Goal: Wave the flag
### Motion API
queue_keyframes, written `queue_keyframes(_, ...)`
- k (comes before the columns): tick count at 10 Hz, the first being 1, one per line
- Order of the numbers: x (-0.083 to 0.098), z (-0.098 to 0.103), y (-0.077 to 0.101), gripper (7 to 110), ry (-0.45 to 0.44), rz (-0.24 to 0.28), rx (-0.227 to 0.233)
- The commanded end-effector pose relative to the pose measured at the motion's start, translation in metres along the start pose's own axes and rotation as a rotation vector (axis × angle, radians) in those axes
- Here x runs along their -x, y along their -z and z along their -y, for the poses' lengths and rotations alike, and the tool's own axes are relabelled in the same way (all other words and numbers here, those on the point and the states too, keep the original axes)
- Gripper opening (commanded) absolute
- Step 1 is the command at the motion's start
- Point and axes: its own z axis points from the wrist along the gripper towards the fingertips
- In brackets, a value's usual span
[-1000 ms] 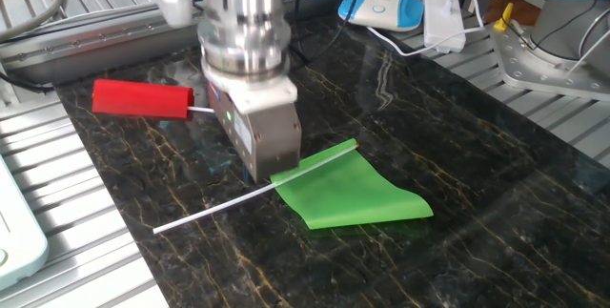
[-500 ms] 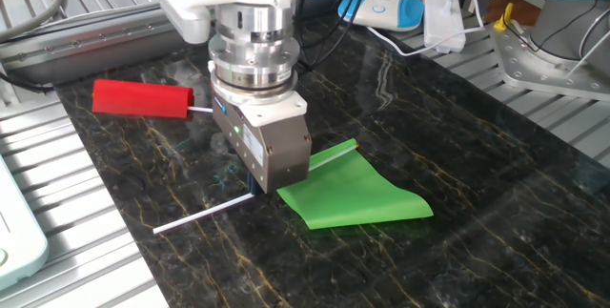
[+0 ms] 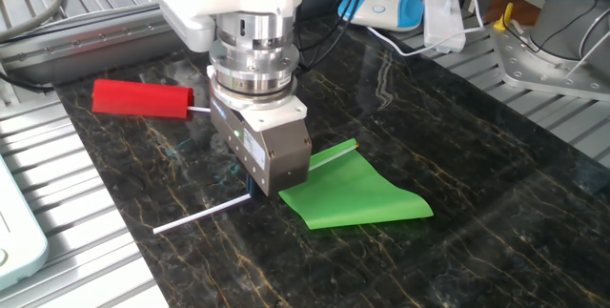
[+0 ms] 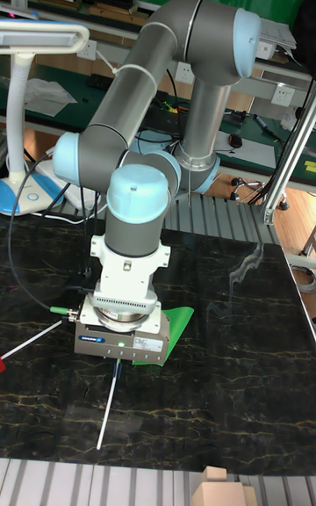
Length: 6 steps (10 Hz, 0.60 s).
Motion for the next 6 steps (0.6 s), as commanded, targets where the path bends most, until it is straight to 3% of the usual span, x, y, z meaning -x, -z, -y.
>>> queue_keyframes(1,0.0002,-0.0035,0.0003,7,0.021,0.0,0.03)
queue_keyframes(2,-0.0032,-0.0012,0.0005,22,0.041,-0.012,0.029)
queue_keyframes(6,-0.0039,0.0052,0.0004,22,0.035,-0.012,0.025)
